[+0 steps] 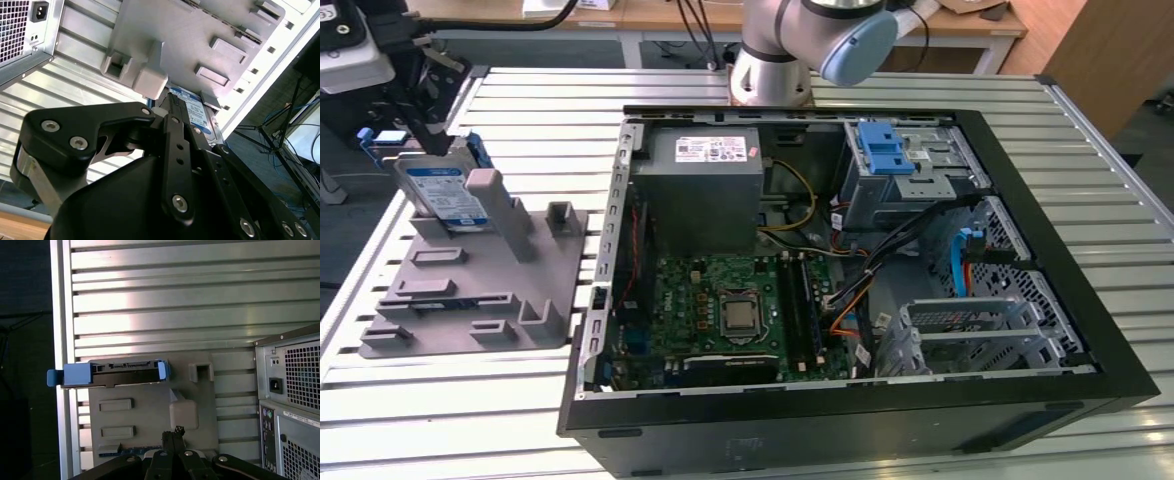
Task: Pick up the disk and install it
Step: 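Reach for the disk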
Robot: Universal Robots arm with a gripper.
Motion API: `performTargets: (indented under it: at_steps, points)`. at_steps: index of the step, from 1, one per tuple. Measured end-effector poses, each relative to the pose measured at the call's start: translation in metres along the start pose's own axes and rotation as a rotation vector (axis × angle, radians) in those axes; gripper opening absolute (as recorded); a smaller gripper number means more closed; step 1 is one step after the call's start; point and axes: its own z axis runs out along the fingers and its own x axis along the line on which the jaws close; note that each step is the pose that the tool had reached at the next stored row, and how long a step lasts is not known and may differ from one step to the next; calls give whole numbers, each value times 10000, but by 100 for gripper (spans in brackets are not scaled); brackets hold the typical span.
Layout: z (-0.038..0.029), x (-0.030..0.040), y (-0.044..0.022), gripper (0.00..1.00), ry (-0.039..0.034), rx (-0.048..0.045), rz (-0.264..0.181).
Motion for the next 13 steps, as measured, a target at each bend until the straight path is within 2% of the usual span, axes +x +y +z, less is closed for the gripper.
performTargets:
  at_steps: [4,11,13]
  points:
    - [1,59,-1,11,1,1,-1]
    - [14,249,40,11,12,2,7]
    - [18,262,52,11,14,3,8]
